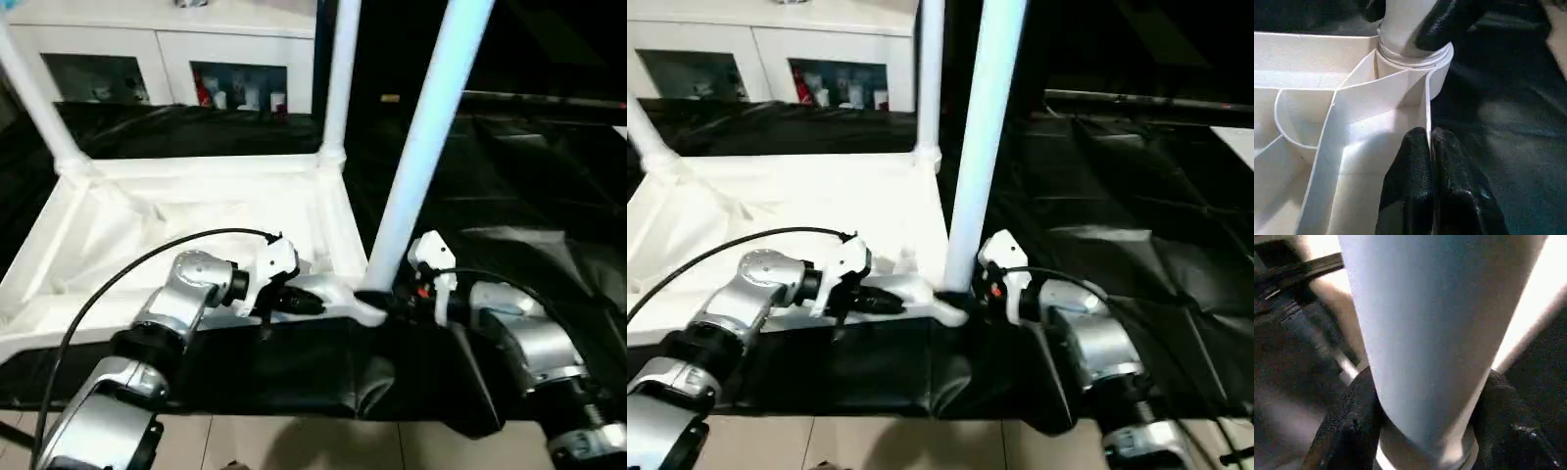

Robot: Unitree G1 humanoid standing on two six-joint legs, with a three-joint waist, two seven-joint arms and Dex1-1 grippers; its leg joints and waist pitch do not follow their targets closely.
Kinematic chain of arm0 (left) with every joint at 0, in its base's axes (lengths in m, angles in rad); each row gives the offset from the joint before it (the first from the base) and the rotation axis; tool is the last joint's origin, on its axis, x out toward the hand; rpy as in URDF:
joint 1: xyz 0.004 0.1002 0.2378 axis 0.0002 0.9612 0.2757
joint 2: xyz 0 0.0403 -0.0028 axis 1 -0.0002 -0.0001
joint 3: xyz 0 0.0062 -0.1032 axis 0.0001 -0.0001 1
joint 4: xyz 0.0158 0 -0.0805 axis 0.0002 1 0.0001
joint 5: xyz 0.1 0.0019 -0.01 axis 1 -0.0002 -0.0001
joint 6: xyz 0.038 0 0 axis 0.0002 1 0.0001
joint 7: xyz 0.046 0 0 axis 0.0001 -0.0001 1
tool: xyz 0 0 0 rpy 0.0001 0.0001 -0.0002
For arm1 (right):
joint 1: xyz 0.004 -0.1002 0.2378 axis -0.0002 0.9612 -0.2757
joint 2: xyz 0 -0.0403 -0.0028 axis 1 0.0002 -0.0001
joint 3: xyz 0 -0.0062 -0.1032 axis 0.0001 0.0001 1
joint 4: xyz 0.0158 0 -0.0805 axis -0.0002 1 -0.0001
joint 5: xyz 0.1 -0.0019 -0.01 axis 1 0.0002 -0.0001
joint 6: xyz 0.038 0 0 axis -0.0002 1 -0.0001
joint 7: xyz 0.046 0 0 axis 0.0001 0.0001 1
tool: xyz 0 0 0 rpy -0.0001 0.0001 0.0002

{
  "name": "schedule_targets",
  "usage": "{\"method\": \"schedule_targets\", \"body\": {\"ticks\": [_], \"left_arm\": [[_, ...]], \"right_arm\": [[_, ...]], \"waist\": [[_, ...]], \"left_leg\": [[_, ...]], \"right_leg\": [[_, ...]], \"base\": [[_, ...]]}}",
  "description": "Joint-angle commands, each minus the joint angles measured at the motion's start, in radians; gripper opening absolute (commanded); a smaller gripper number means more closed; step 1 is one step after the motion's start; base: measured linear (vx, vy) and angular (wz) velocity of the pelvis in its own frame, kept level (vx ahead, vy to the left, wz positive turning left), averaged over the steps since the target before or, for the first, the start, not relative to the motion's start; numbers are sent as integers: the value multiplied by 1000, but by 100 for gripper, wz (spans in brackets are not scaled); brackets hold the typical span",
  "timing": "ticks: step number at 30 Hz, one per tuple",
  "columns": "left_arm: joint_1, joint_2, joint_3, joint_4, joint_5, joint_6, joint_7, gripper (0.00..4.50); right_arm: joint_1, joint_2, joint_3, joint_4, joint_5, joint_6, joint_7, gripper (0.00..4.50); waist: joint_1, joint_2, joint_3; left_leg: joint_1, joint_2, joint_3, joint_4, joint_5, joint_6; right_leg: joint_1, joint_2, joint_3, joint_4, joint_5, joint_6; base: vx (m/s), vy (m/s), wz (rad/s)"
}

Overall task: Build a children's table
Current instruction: Rotate leg to tighten

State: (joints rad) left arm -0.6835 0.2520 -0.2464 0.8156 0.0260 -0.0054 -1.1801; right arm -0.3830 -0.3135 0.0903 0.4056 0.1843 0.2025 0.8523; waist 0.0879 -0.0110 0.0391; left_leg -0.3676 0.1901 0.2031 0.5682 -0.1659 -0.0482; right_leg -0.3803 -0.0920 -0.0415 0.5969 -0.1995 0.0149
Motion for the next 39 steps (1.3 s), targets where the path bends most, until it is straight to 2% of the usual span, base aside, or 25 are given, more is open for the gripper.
{"method": "schedule_targets", "body": {"ticks": [1,4,5,6,10,11,14,17,18,19,21,22,23,24,25,26,28,29,31,32,34,36,37,38,39], "left_arm": [[-15,-32,31,71,17,21,162,0],[-63,-96,39,142,35,20,308,0],[-88,-127,42,175,41,18,375,0],[-96,-136,43,186,42,18,394,0],[-120,-168,34,215,55,-7,421,0],[-124,-172,32,220,57,-16,418,0],[-132,-173,24,236,66,-46,392,0],[-128,-161,12,247,80,-105,368,0],[-128,-161,12,247,80,-105,368,0],[-129,-159,12,251,78,-116,361,0],[-122,-156,14,246,69,-139,325,0],[-119,-155,18,242,64,-146,315,0],[-115,-153,25,243,59,-170,318,0],[-114,-154,35,242,51,-178,322,0],[-114,-155,44,238,44,-187,325,0],[-114,-155,56,230,30,-187,312,0],[-113,-150,70,211,9,-177,279,0],[-112,-148,71,205,6,-176,271,45],[-103,-144,83,166,-25,-138,217,56],[-96,-137,85,146,-35,-124,188,62],[-88,-129,84,123,-44,-113,160,87],[-70,-103,87,59,-64,-75,121,98],[-38,-48,76,-46,-76,15,61,106],[-24,-27,69,-84,-77,42,37,127],[2,9,57,-151,-81,87,-4,127]], "right_arm": [[32,30,-12,49,-18,21,-94,215],[52,111,-46,56,-21,34,-250,210],[59,159,-58,55,-28,37,-329,209],[60,174,-61,57,-31,35,-354,209],[63,252,-46,55,-52,30,-444,206],[62,267,-41,52,-57,28,-459,206],[55,280,-29,44,-81,4,-484,205],[59,279,-56,19,-54,-16,-468,205],[59,279,-56,19,-54,-16,-468,239],[60,279,-65,14,-47,-18,-472,260],[62,271,-73,4,-37,-20,-452,274],[60,264,-76,2,-40,-22,-449,281],[55,247,-80,-9,-50,-12,-446,291],[52,235,-83,-16,-54,-7,-443,300],[51,224,-87,-25,-51,2,-433,300],[53,208,-91,-43,-36,17,-404,300],[63,173,-95,-82,-13,35,-349,300],[66,164,-96,-90,-10,37,-340,305],[83,121,-95,-120,7,46,-282,305],[91,100,-91,-134,12,48,-258,305],[101,78,-86,-151,17,52,-231,305],[126,29,-81,-192,26,62,-176,305],[153,-26,-85,-236,41,80,-113,305],[161,-40,-86,-248,47,88,-97,305],[176,-71,-86,-272,63,104,-56,305]], "waist": [[-6,-6,-45],[-2,-3,-47],[-2,-5,-46],[-1,0,-47],[-2,0,-45],[-7,14,-45],[-11,13,-46],[-10,9,-47],[-9,3,-47],[-8,5,-47],[-8,-1,-47],[-7,2,-47],[-10,-11,-47],[-7,-6,-47],[-6,-7,-47],[-5,-15,-45],[-1,-12,-46],[-1,-11,-46],[1,-13,-49],[4,-5,-54],[2,-5,-58],[3,-12,-65],[3,-15,-69],[4,-17,-73],[4,-14,-69]], "left_leg": [[22,43,-21,-72,-322,-12],[26,44,-25,-74,-333,-26],[28,42,-25,-75,-340,-25],[27,42,-25,-75,-344,-28],[24,40,-28,-79,-367,-29],[25,41,-31,-83,-384,-38],[27,39,-33,-84,-424,-41],[24,41,-33,-83,-406,-32],[24,41,-31,-83,-398,-24],[24,42,-31,-83,-393,-22],[22,41,-29,-82,-380,-14],[19,42,-30,-83,-373,-9],[14,42,-31,-84,-360,-6],[16,42,-31,-84,-356,-5],[17,42,-29,-81,-348,1],[16,42,-27,-81,-341,7],[15,43,-27,-80,-321,16],[12,43,-27,-79,-308,21],[10,42,-25,-76,-278,28],[12,45,-24,-73,-259,32],[7,46,-24,-68,-204,44],[4,42,-21,-53,-106,82],[2,40,-19,-48,-75,99],[-4,38,-19,-39,-14,132],[-4,35,-15,-37,-2,158]], "right_leg": [[19,-58,35,-81,-287,-220],[15,-59,37,-84,-300,-199],[14,-57,37,-86,-299,-195],[12,-58,38,-88,-299,-191],[13,-59,38,-94,-334,-169],[13,-58,37,-97,-334,-163],[12,-57,36,-98,-357,-156],[13,-58,38,-98,-343,-153],[13,-59,38,-97,-340,-154],[12,-59,39,-97,-338,-154],[14,-60,39,-98,-336,-155],[15,-61,39,-96,-337,-152],[18,-59,37,-95,-336,-147],[17,-61,37,-94,-338,-147],[15,-61,38,-95,-336,-149],[15,-61,38,-96,-342,-148],[19,-62,38,-95,-337,-146],[19,-62,39,-92,-318,-148],[23,-62,37,-86,-269,-164],[24,-63,37,-81,-209,-188],[29,-56,33,-65,-78,-223],[40,-53,31,-42,116,-257],[39,-52,31,-36,170,-268],[44,-50,31,-24,275,-281],[38,-48,30,-24,304,-289]], "base": [[0,0,0],[0,0,0],[0,0,0],[0,0,0],[0,0,0],[0,0,0],[0,0,0],[0,0,0],[0,0,0],[0,0,0],[0,0,0],[0,0,0],[0,0,0],[0,0,0],[0,0,0],[0,0,0],[0,0,0],[0,0,0],[0,0,0],[0,0,0],[0,0,0],[0,0,0],[0,0,0],[0,0,0],[0,0,0]]}}
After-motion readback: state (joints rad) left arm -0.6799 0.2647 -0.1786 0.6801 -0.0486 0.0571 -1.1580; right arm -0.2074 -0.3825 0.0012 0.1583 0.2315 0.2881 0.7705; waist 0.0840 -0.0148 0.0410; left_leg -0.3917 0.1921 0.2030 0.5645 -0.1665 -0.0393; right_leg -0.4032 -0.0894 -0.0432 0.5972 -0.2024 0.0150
